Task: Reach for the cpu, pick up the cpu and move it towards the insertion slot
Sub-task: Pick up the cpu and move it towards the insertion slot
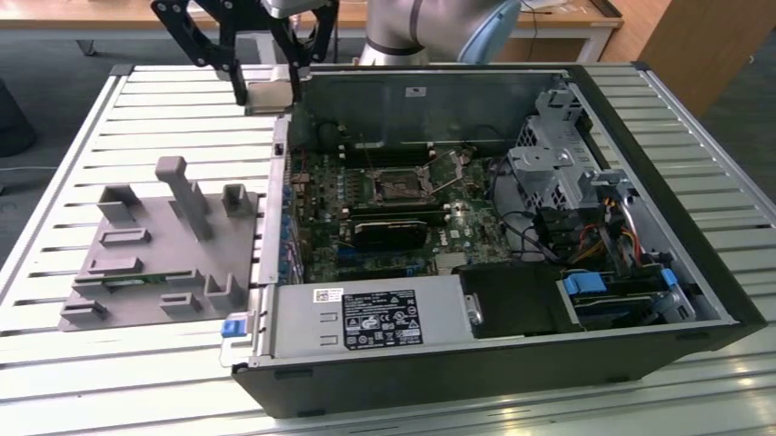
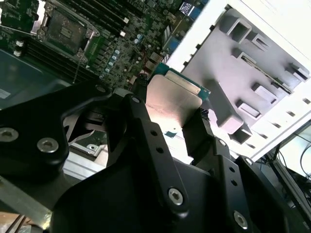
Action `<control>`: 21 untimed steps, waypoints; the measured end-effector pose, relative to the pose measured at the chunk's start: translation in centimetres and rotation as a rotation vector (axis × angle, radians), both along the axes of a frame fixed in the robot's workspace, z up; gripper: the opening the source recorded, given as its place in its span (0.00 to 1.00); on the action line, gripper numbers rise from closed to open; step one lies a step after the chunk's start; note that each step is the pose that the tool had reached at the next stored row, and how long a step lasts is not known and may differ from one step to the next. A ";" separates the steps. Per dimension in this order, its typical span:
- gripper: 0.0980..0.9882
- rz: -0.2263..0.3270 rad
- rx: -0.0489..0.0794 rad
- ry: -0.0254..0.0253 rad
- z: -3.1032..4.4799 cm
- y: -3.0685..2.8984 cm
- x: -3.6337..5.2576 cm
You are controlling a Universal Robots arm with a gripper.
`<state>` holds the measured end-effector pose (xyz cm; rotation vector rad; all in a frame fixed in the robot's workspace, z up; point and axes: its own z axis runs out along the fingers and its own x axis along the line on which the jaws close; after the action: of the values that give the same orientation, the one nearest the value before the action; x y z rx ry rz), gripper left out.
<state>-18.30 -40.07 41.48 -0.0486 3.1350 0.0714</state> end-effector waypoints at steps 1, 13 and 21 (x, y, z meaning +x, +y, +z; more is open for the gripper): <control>0.50 0.000 0.000 0.0000 0.00 0.00 0.11; 0.50 0.000 0.000 0.0000 0.00 0.03 1.55; 0.50 0.000 0.000 -0.0001 0.00 0.08 2.79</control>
<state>-15.52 -39.99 41.48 -0.0486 3.1350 0.0714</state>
